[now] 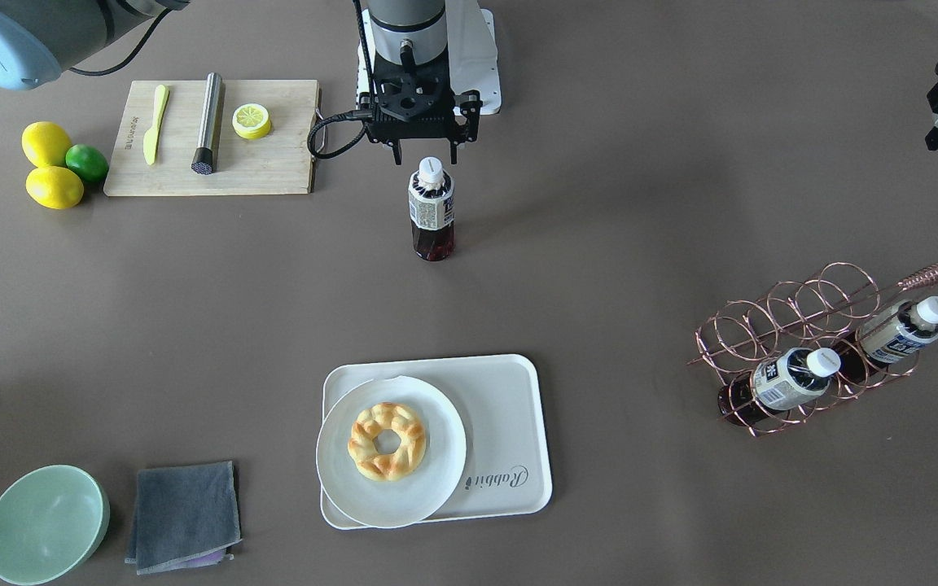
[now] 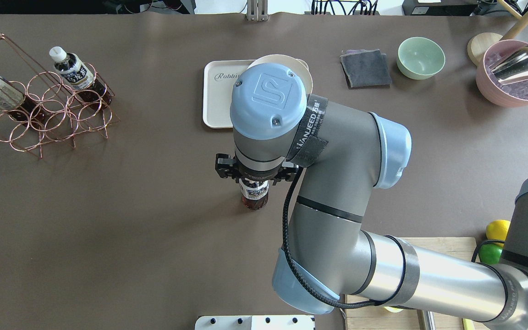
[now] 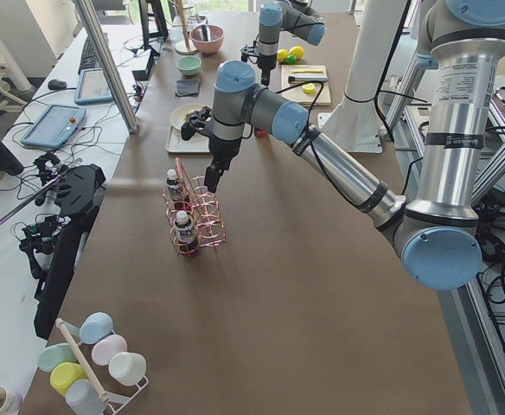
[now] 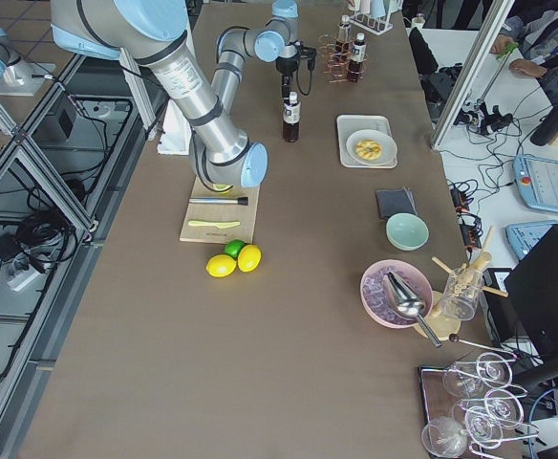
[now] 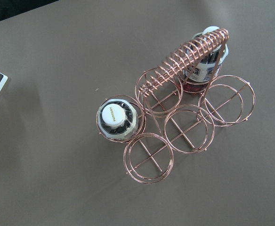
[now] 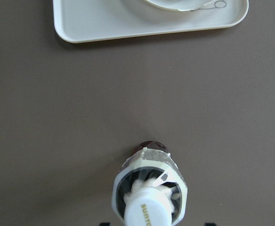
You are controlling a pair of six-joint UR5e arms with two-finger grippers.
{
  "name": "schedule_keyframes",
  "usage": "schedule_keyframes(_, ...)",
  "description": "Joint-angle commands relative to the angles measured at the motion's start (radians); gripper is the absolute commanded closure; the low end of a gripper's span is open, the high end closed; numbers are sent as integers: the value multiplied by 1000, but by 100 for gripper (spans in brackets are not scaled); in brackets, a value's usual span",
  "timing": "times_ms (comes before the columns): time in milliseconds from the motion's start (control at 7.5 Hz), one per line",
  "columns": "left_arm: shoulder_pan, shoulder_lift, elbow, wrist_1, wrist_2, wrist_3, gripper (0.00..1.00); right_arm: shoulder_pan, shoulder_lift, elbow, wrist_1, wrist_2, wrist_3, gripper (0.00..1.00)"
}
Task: Place tea on tray
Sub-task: 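Lower the tea bottle with the right gripper onto the tray beside the plate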
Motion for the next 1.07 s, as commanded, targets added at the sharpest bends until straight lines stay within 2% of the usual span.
schedule_keyframes(0, -2, 8, -9, -2, -2, -2, 3, -5, 12, -32, 17, -24, -4, 32)
schedule_keyframes(133, -2, 6, -8, -1, -2, -2, 3, -5, 17, -38, 20, -26, -4, 38)
schedule_keyframes(267, -2, 6, -6, -1, -2, -2, 3, -3, 15, -29, 19, -24, -4, 53)
schedule_keyframes(400, -2, 6, -5, -2, 0, -2, 3, -3, 12, -28, 19, -24, -7, 81)
schedule_keyframes(533, -2, 6, -5, -2, 0, -2, 3, 0, 17, -26, 19, -23, -7, 100)
schedule_keyframes(933, -2, 6, -8, -4, 0, -8, 3, 82, 64, -37, 11, 6, -64, 100)
